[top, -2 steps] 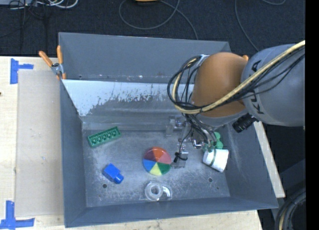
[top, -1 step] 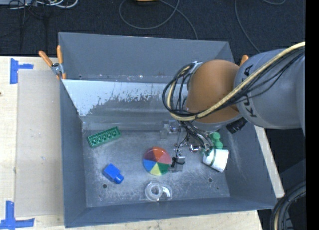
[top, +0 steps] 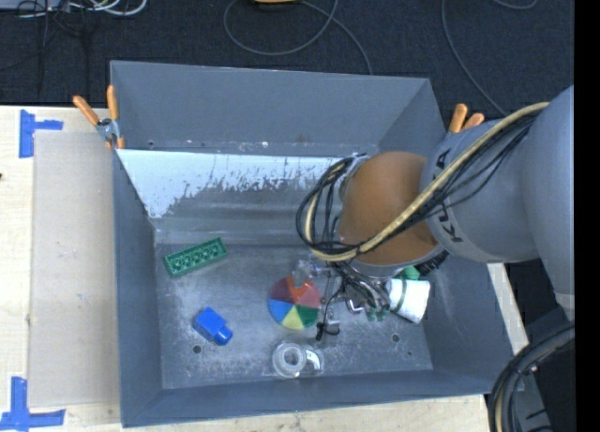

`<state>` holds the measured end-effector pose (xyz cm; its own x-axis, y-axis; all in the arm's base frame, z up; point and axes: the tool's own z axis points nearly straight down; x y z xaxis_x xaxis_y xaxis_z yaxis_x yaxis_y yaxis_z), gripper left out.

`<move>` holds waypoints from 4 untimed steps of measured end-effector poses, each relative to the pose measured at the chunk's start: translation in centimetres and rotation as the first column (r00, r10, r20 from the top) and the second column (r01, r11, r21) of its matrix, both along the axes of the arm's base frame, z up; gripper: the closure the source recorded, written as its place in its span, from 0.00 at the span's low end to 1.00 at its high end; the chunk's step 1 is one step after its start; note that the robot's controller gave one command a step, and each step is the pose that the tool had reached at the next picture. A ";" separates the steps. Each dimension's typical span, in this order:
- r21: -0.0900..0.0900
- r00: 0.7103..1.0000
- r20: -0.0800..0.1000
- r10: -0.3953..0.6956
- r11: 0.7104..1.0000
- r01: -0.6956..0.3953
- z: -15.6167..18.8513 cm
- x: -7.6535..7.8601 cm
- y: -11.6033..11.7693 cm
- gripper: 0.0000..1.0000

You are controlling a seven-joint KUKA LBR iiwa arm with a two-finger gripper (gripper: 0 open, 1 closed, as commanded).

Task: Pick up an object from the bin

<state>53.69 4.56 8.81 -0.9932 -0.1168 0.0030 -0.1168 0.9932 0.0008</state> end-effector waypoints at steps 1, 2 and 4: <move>0.000 0.991 -0.003 -0.133 0.991 0.133 -1.8 -0.9 2.1 1.00; 0.000 0.991 -0.003 -0.133 0.991 0.133 -1.8 -0.9 2.1 1.00; -0.001 0.990 -0.005 -0.139 0.990 0.139 5.2 1.6 1.3 1.00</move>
Offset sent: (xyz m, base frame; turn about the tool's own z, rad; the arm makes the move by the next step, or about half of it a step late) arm 0.0000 0.0000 0.0000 0.0000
